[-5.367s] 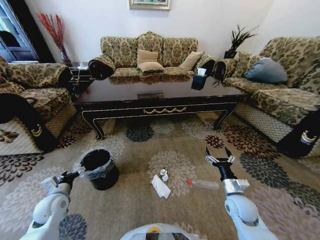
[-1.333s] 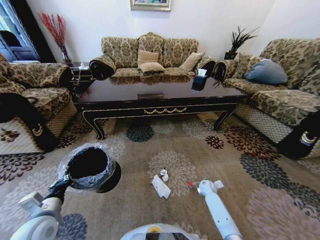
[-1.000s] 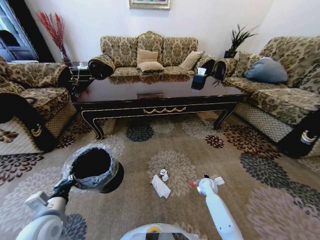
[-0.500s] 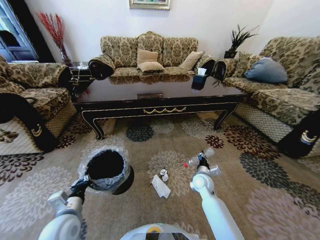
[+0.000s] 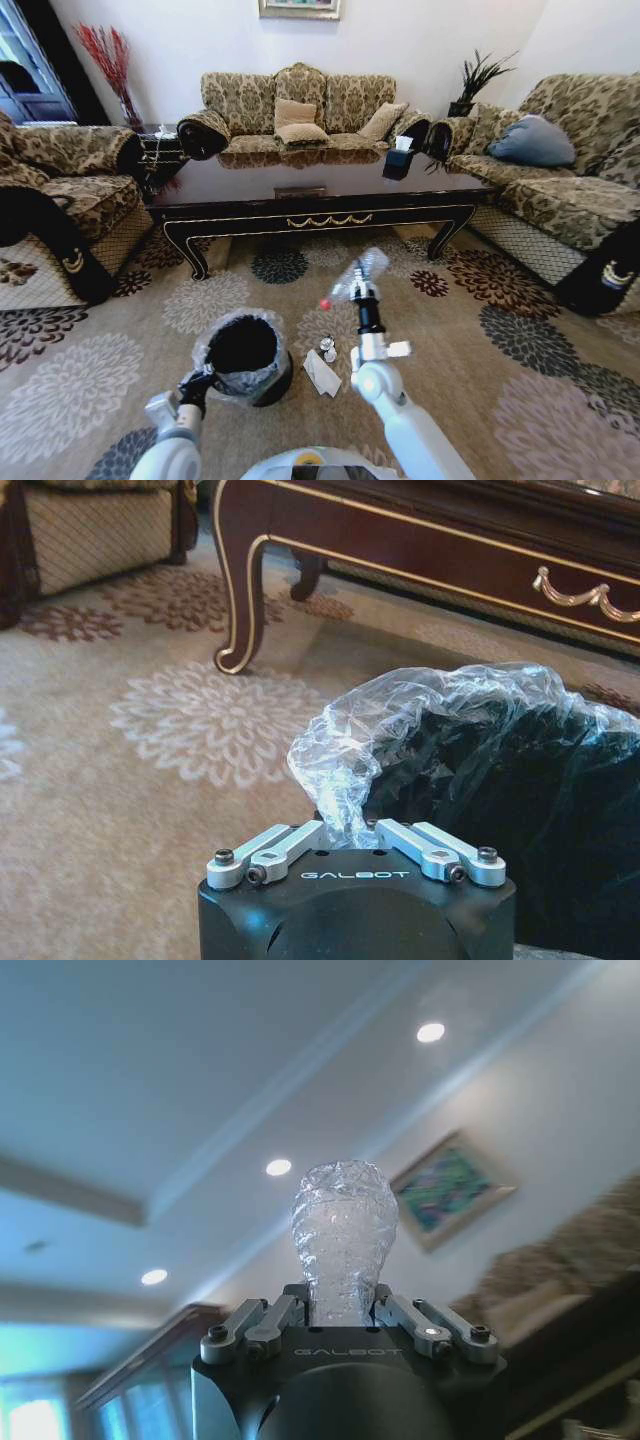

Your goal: Move to the front of the table and pick up the trash from the floor, then place it into the trash bin.

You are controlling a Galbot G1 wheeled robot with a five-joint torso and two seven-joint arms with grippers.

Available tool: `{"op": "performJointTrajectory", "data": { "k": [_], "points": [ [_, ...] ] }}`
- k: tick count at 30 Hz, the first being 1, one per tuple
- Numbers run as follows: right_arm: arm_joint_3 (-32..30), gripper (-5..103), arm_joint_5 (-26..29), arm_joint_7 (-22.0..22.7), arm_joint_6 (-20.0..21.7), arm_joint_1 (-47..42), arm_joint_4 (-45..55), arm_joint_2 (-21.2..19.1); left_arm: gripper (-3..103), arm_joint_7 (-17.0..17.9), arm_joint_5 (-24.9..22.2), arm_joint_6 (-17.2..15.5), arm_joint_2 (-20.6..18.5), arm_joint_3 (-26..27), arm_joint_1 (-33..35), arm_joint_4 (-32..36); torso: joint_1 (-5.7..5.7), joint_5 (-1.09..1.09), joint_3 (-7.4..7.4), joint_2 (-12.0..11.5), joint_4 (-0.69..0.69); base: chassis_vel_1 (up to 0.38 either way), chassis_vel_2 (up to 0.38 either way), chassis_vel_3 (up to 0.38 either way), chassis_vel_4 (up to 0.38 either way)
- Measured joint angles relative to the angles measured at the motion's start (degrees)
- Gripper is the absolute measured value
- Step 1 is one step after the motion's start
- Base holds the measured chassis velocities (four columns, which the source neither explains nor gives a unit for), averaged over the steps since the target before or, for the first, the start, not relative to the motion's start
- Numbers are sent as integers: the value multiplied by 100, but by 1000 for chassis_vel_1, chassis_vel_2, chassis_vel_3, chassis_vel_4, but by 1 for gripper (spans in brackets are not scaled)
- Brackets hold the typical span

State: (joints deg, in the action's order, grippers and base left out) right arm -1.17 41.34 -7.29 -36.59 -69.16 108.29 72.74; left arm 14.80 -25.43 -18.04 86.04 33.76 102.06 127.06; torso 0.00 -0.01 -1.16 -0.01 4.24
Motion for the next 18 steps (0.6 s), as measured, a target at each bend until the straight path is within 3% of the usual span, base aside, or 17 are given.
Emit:
{"op": "performJointTrajectory", "data": {
  "k": [7,10,18],
  "points": [
    [501,25,-528,-916,-381,-30,-387,-45,4,4,-10,7,98,-109,-89,-117,0,0,0,0,1,0,0,0,0],
    [725,25,-608,-1610,-536,98,-716,-41,4,11,-39,8,152,-126,-118,-185,0,0,0,0,0,0,0,0,0],
    [915,25,-692,-2346,-612,373,-1394,3,4,17,-82,8,222,-169,-101,-206,0,1,0,0,0,0,0,0,0]
  ]
}}
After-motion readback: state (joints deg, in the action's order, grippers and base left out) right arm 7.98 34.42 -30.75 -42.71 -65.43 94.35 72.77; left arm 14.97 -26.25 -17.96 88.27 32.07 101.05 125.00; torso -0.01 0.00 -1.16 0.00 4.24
